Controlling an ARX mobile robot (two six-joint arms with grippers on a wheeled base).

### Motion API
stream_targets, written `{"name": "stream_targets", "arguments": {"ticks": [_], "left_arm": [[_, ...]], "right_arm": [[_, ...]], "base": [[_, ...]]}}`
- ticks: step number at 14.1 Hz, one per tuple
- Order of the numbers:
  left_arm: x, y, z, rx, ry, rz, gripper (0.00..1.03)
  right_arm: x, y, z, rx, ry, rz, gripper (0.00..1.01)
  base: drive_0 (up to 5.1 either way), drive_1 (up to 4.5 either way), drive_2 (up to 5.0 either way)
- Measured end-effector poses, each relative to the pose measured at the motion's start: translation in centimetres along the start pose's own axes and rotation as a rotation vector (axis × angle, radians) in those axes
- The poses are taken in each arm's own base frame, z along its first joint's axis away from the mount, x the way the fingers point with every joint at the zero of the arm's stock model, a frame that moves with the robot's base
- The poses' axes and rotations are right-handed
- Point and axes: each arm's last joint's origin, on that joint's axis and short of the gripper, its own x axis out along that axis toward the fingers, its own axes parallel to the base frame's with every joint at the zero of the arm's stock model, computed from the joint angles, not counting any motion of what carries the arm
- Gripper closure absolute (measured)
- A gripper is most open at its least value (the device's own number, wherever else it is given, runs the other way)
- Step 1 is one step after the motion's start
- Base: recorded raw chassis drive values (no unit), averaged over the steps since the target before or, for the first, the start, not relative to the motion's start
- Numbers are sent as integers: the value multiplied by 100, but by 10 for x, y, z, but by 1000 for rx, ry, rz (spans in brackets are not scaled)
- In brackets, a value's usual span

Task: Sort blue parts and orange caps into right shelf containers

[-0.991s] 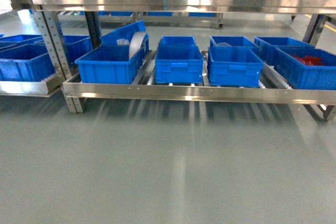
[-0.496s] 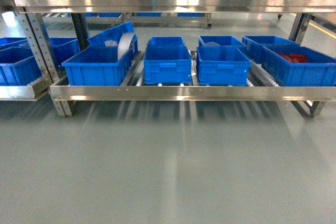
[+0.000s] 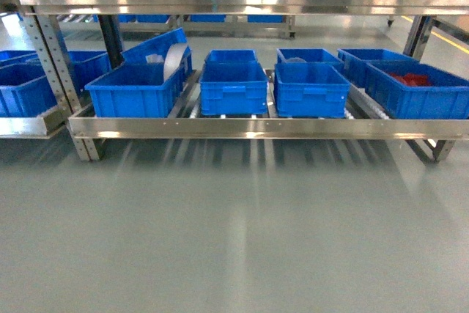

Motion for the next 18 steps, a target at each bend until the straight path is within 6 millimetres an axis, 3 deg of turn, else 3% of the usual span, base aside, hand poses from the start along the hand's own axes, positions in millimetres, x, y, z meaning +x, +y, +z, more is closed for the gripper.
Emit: {"name": "stream_targets", "arguments": {"ticks": [18], "left_arm": [[0, 0, 0, 0, 5, -1, 58]], "right_arm": [[0, 0, 0, 0, 3, 0, 58]], "base": [[0, 0, 0]]}}
